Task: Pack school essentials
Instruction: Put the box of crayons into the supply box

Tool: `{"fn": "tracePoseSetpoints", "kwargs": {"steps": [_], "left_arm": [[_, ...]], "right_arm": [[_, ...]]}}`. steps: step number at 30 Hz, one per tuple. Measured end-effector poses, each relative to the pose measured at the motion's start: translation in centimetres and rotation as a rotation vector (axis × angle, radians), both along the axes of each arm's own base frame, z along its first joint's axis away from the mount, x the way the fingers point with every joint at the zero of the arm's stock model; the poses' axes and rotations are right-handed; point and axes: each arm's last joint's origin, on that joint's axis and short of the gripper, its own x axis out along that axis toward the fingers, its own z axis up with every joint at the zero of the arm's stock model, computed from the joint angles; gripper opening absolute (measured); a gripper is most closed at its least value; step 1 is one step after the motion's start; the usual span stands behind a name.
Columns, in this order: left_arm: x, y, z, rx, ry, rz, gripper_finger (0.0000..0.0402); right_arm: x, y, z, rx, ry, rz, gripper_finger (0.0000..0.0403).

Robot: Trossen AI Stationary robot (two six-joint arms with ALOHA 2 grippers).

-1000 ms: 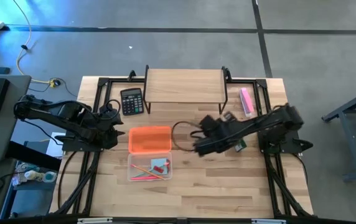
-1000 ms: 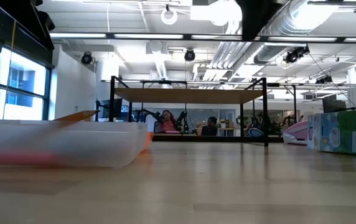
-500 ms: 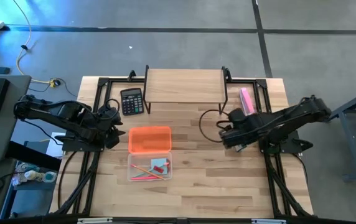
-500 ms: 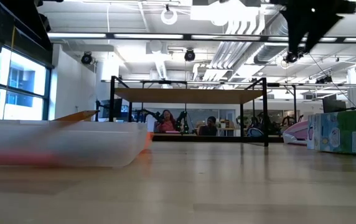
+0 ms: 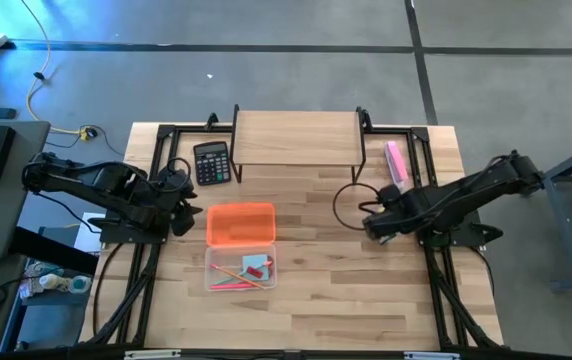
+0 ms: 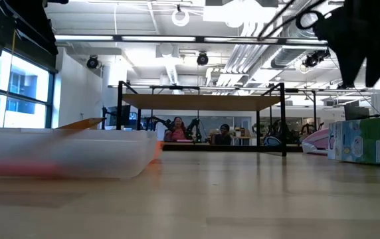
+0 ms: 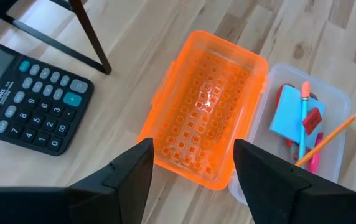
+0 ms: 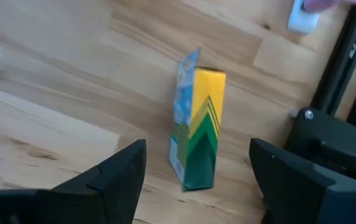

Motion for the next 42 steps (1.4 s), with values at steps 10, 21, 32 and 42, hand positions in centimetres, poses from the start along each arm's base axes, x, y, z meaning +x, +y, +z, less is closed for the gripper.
{"fn": "tracePoseSetpoints", "kwargs": {"steps": [10,21,32,42], "left_arm": [[0.0,0.0,0.0,-0.012,-0.006,0.019,0.0211],[0.0,0.0,0.0,-0.026,-0.013,0.04,0.0211],[0.0,0.0,0.0,-0.039,-0.02,0.061,0.0211],[0.0,0.0,0.0,-0.047,-0.023,0.071,0.0211]], "right_arm": [[-0.5,0.0,-4.1,0.033,0.029,-0.001,0.0275],[-1.2,-0.3,-8.0,0.072,0.005,-0.061,0.0275],[-1.3,-0.2,-8.6,0.12,0.004,-0.085,0.0195],[-1.1,-0.1,-8.6,0.13,-0.01,-0.058,0.0108]]}}
